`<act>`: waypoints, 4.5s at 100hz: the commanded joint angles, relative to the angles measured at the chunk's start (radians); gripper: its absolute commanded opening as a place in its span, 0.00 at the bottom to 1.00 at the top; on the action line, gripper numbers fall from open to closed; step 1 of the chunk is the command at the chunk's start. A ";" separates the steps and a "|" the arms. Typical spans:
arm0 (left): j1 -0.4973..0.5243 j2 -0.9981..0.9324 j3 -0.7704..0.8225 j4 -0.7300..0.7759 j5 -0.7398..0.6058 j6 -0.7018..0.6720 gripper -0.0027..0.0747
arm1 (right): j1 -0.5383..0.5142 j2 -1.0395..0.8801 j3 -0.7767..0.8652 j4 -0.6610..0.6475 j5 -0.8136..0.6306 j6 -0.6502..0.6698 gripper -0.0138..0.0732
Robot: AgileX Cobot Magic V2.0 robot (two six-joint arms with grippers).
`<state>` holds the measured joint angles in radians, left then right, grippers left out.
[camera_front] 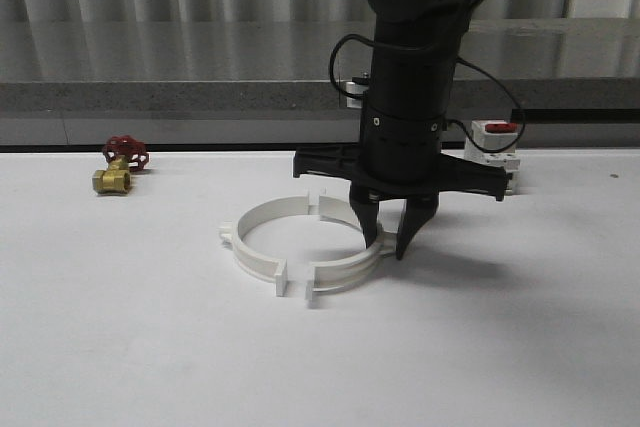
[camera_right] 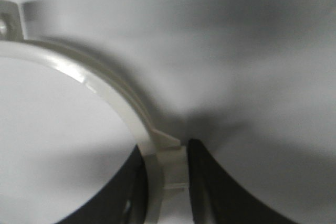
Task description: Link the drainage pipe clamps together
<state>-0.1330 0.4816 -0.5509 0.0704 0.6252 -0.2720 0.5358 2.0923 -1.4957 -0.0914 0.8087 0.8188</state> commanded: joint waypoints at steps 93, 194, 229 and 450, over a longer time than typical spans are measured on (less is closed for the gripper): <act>0.001 0.005 -0.026 0.003 -0.068 0.000 0.01 | 0.019 -0.039 -0.031 -0.005 -0.075 0.060 0.30; 0.001 0.005 -0.026 0.003 -0.068 0.000 0.01 | 0.016 -0.175 -0.132 -0.126 0.109 -0.089 0.65; 0.001 0.005 -0.026 0.003 -0.068 0.000 0.01 | -0.118 -0.394 -0.053 -0.088 0.122 -0.280 0.65; 0.001 0.005 -0.026 0.003 -0.068 0.000 0.01 | -0.347 -1.666 0.839 -0.113 0.000 -0.438 0.08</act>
<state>-0.1330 0.4816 -0.5509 0.0704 0.6252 -0.2720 0.1998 0.4769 -0.6965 -0.1654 1.0116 0.3902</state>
